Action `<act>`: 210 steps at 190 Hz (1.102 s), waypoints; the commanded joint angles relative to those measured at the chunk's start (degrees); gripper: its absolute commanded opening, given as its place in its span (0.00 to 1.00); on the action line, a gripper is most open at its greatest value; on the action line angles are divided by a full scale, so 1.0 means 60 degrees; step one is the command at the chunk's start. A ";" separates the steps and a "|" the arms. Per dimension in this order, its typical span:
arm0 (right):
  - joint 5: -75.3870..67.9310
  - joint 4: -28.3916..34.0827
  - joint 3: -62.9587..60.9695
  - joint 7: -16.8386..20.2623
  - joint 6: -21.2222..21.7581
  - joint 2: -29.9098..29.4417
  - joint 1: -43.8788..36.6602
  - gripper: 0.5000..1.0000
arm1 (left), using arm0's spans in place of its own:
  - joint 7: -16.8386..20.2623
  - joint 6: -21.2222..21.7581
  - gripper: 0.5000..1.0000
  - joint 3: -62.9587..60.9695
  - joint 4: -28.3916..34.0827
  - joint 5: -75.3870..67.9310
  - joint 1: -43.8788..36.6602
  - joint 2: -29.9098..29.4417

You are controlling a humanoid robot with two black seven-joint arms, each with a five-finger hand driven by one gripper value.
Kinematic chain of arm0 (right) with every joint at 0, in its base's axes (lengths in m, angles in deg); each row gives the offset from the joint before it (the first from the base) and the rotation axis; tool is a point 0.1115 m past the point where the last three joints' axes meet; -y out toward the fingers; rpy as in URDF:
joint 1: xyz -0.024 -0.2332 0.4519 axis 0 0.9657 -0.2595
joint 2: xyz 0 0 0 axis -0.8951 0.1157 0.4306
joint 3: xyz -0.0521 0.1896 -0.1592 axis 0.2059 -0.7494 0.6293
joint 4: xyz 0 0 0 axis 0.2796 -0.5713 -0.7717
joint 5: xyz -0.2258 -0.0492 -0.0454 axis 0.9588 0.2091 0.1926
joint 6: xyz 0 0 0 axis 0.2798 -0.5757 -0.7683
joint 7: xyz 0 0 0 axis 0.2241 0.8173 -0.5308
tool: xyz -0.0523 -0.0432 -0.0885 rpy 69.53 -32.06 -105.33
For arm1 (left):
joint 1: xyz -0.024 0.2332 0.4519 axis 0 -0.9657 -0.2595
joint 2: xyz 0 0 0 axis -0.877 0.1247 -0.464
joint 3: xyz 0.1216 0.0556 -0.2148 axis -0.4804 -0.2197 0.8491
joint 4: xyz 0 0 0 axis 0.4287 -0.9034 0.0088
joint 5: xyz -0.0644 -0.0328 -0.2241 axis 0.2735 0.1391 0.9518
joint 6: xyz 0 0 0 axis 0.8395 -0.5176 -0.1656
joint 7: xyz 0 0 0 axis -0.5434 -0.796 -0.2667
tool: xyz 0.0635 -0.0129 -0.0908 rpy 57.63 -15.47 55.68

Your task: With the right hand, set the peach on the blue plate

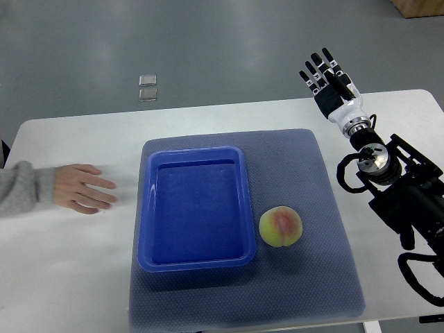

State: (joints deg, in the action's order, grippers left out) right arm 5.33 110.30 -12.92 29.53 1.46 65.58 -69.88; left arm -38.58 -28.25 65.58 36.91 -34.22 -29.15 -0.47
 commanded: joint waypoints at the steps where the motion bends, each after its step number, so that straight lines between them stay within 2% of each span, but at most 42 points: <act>1: -0.0001 -0.0001 0.0000 -0.0015 0.0000 0.0014 -0.0002 0.86 | 0.0000 0.0002 1.00 0.0014 0.0002 -0.0001 0.0000 0.0000; 71: 0.0102 0.0058 0.0176 -0.0029 0.0044 0.0029 -0.0076 0.86 | 0.0000 0.0002 1.00 0.0014 0.0016 -0.0001 0.0029 0.0000; 94: 0.0994 0.0570 0.1551 0.0000 0.0176 0.0234 -0.0383 0.86 | 0.0000 0.0002 1.00 0.0014 0.0002 -0.0001 0.0073 0.0000; 104: 0.0995 0.0571 0.1552 0.0000 0.0176 0.0234 -0.0383 0.86 | 0.0000 0.0002 1.00 0.0014 0.0002 -0.0001 0.0073 0.0000; 105: 0.1561 0.0730 0.2133 0.0029 0.0292 0.0495 -0.0572 0.86 | 0.0000 0.0002 1.00 0.0014 -0.0013 -0.0001 0.0087 0.0000; 109: 0.1858 0.0819 0.2386 0.0044 0.0337 0.0687 -0.0647 0.86 | 0.0000 0.0002 1.00 0.0014 -0.0013 -0.0001 0.0088 0.0000; 118: 0.1859 0.0820 0.2387 0.0044 0.0337 0.0688 -0.0647 0.86 | 0.0000 0.0002 1.00 0.0014 -0.0013 -0.0001 0.0088 0.0000; 119: 0.2613 0.1168 0.3026 0.0059 0.0453 0.1196 -0.0836 0.86 | 0.0000 0.0002 1.00 0.0014 -0.0027 -0.0001 0.0088 0.0000; 137: 0.4187 0.2152 0.4378 0.0102 0.0659 0.2093 -0.1306 0.86 | 0.0000 0.0002 1.00 0.0014 -0.0174 -0.0001 0.0088 0.0000; 146: 0.4188 0.2153 0.4380 0.0103 0.0659 0.2094 -0.1306 0.86 | 0.0000 0.0002 1.00 0.0014 -0.0174 -0.0001 0.0088 0.0000; 147: 0.5117 0.2776 0.5163 0.0132 0.0747 0.2587 -0.1596 0.86 | 0.0000 0.0002 1.00 0.0000 -0.0232 -0.0001 0.0088 0.0000; 163: 0.6692 0.3734 0.6794 0.0278 0.1098 0.3456 -0.2550 0.86 | 0.0000 0.0002 1.00 -0.0001 -0.0393 -0.0001 0.0146 0.0000; 177: 0.6913 0.3852 0.7295 0.0293 0.1201 0.3632 -0.2874 0.86 | 0.0000 0.0002 1.00 -0.0001 -0.0438 -0.0001 0.0175 0.0000; 178: 0.7203 0.3982 0.8513 0.0293 0.1390 0.3937 -0.3657 0.86 | 0.0000 0.0002 1.00 0.0014 -0.0481 -0.0001 0.0219 0.0000; 180: 0.7221 0.3984 0.8801 0.0308 0.1421 0.3984 -0.3853 0.86 | 0.0000 0.0002 1.00 0.0014 -0.0496 -0.0001 0.0219 0.0000; 190: 0.7338 0.4086 0.9944 0.0308 0.1597 0.4189 -0.4630 0.86 | 0.0000 -0.0013 1.00 0.0014 -0.0496 -0.0001 0.0234 0.0000; 200: 0.7338 0.4086 0.9946 0.0308 0.1597 0.4189 -0.4631 0.86 | 0.0000 -0.0013 1.00 0.0014 -0.0496 -0.0001 0.0234 0.0000; 201: 0.7338 0.4376 1.0976 0.0337 0.1873 0.4421 -0.5472 0.86 | 0.0000 -0.0013 1.00 0.0014 -0.0496 -0.0001 0.0248 0.0000; 210: 0.7323 0.4687 1.1557 0.0425 0.2124 0.4614 -0.5979 0.86 | 0.0000 -0.0013 1.00 -0.0001 -0.0496 -0.0001 0.0249 0.0000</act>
State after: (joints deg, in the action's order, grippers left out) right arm 48.80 134.82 44.93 31.41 10.89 90.32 -96.58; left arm -38.58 -28.26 65.63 33.98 -34.22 -27.78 -0.47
